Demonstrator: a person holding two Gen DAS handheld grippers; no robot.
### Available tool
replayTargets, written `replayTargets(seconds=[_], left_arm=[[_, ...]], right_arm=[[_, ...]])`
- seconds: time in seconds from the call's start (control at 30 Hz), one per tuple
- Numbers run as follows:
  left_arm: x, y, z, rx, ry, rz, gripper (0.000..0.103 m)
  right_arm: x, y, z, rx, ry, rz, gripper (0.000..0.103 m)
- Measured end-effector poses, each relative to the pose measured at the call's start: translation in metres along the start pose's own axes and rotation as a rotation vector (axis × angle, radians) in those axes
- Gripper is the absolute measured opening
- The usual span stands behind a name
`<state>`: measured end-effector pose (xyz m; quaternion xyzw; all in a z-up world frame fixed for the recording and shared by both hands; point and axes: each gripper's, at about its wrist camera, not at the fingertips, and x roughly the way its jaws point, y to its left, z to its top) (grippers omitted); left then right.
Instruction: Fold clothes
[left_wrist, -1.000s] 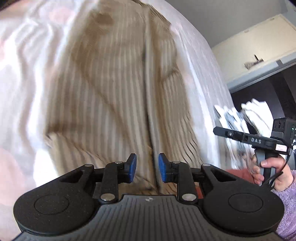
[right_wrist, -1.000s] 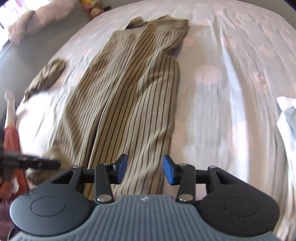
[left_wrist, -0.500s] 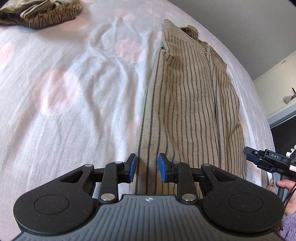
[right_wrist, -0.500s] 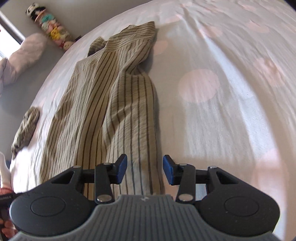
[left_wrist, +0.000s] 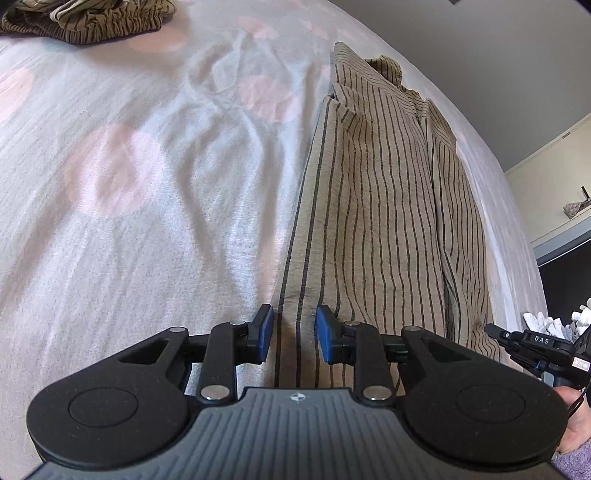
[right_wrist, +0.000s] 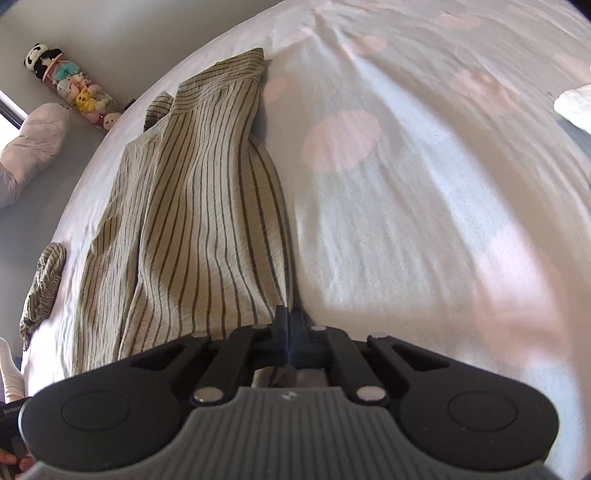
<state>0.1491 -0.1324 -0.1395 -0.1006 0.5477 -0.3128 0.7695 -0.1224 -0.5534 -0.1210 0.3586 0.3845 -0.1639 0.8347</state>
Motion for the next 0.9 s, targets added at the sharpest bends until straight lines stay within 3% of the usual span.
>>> replayTargets(seconds=[0.13, 0.2, 0.23, 0.33, 0.53, 0.57, 0.6, 0.67, 0.9], left_arm=[[-0.01, -0.001, -0.004, 0.001, 0.015, -0.001, 0.027], [-0.016, -0.002, -0.007, -0.002, 0.026, -0.004, 0.041], [-0.018, -0.002, -0.01, -0.01, 0.039, -0.014, 0.049], [-0.022, -0.003, -0.021, -0.019, 0.094, -0.023, 0.05], [-0.03, -0.009, -0.034, 0.037, 0.117, 0.025, 0.048], [-0.032, -0.01, -0.036, 0.051, 0.115, 0.037, 0.045], [-0.033, -0.011, -0.038, 0.066, 0.113, 0.049, 0.043], [-0.037, -0.014, -0.041, 0.094, 0.109, 0.074, 0.023], [-0.055, -0.016, -0.049, 0.116, 0.069, 0.093, 0.021]], right_arm=[[-0.008, -0.001, 0.0, 0.012, 0.026, 0.024, 0.013], [-0.016, -0.005, -0.004, 0.035, 0.058, 0.048, 0.043], [-0.021, -0.005, -0.008, 0.043, 0.08, 0.055, 0.046], [-0.033, -0.006, -0.019, 0.037, 0.145, 0.036, 0.05], [-0.037, 0.008, -0.039, -0.067, 0.295, -0.018, 0.049], [-0.038, 0.011, -0.043, -0.091, 0.319, -0.027, 0.043], [-0.038, 0.014, -0.046, -0.114, 0.344, -0.037, 0.025], [-0.038, 0.02, -0.053, -0.161, 0.393, -0.055, 0.003], [-0.051, 0.037, -0.069, -0.328, 0.409, -0.097, 0.002]])
